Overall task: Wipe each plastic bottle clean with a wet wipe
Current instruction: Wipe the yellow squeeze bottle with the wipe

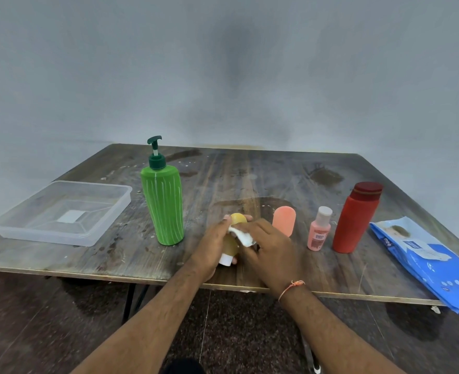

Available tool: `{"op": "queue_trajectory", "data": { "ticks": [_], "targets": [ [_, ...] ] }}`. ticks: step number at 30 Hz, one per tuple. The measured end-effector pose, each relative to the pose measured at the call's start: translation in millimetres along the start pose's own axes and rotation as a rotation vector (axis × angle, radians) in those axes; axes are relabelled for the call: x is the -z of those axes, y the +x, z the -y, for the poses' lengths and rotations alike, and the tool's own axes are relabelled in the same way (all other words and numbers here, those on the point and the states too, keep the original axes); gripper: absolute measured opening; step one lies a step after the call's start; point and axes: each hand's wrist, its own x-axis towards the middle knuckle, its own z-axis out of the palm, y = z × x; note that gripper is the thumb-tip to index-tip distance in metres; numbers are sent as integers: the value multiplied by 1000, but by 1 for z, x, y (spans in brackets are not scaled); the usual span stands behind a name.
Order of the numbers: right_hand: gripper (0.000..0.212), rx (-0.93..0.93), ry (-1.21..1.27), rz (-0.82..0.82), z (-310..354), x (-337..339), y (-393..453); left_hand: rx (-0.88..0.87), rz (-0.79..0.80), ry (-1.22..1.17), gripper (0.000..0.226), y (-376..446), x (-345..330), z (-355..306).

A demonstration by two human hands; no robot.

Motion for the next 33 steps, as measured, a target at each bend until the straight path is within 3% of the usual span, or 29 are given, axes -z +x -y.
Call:
{"op": "queue_trajectory", "data": {
  "ticks": [7, 11, 15, 19, 25, 30, 33],
  "targets": [
    [27, -183, 29, -88, 0, 8, 6, 23, -6, 80, 75, 1, -1, 7],
    [33, -66, 49, -14, 5, 8, 2, 43, -23, 4, 78, 1, -2, 4],
    [23, 98, 58, 95, 8, 2, -2, 58, 2, -107, 86, 3, -4, 2],
    [22, 86, 40, 29, 6, 1, -3, 56, 8, -102, 87, 2, -4, 3],
    [26, -131, 8, -78, 2, 5, 2, 26, -59, 47, 95, 8, 2, 11],
    [18, -129, 110, -19, 4, 5, 0, -12, -103, -2, 75, 9, 2, 8],
    [21, -102, 177, 82, 2, 4, -1, -14, -109, -58, 74, 11, 7, 7]
  ]
}}
